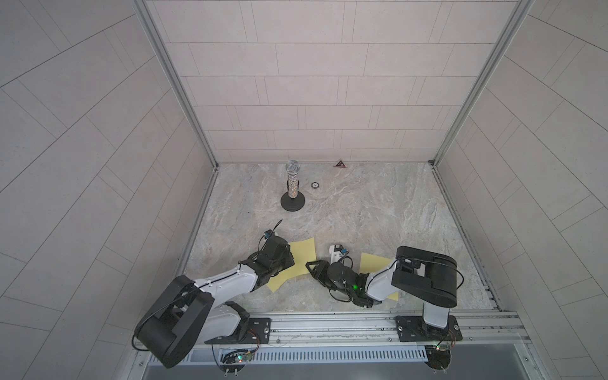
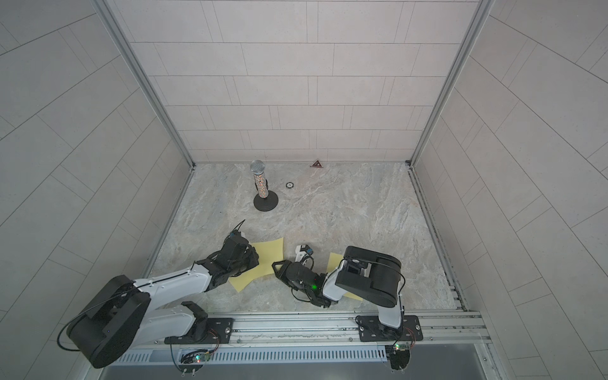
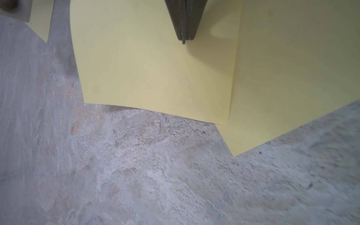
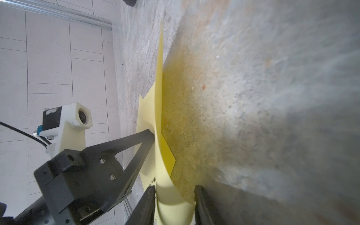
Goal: Fold the square paper diagonally
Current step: Fold the paper at the center of the board.
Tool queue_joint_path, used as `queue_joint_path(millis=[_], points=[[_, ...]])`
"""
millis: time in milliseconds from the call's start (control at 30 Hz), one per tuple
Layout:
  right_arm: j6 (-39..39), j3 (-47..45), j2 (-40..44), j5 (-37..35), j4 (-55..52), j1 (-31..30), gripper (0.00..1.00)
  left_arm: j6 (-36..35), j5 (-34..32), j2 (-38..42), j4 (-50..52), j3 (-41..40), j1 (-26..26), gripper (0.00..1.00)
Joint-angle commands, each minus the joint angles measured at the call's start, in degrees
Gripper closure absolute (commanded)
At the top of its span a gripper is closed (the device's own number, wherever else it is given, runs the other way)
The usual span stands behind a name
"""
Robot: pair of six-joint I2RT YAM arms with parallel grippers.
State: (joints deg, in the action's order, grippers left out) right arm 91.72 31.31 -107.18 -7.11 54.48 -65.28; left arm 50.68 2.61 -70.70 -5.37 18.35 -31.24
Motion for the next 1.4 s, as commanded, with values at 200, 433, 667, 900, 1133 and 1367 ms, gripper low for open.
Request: queue_joint_path(millis=[200,433,667,900,1133,1367], points=[[-1.73,3.37,-4.42,-4.05,5.51,-0.99,0.57,1.52,-2.2,-0.17,14.13,-3.86,0.26,1.0],[-1.05,1.37,-2.67,-5.43,2.53,-1.58,0.61,1.97,-3.74,1.11,15.12,-4.19,0.31,1.0],[1.75,-2.8,-1.07,-7.93,0.65,-3.56,0.63,2.15,-6.61,0.08,17.64,-3.67,0.31,1.0],[1.07,-2.75,-1.13,-8.71,-0.19,-4.9,0.7,1.71,-7.33,0.08,17.98,-3.66,0.28,1.0],[1.18,-3.82,-0.98,-9.44,-0.51,-4.99,0.78,1.79,-7.61,1.07,18.29,-4.18,0.3,1.0],[0.32,-2.93,-1.79,-9.19,-0.07,-4.64,0.83,1.45,-6.67,1.39,17.55,-4.54,0.31,1.0]])
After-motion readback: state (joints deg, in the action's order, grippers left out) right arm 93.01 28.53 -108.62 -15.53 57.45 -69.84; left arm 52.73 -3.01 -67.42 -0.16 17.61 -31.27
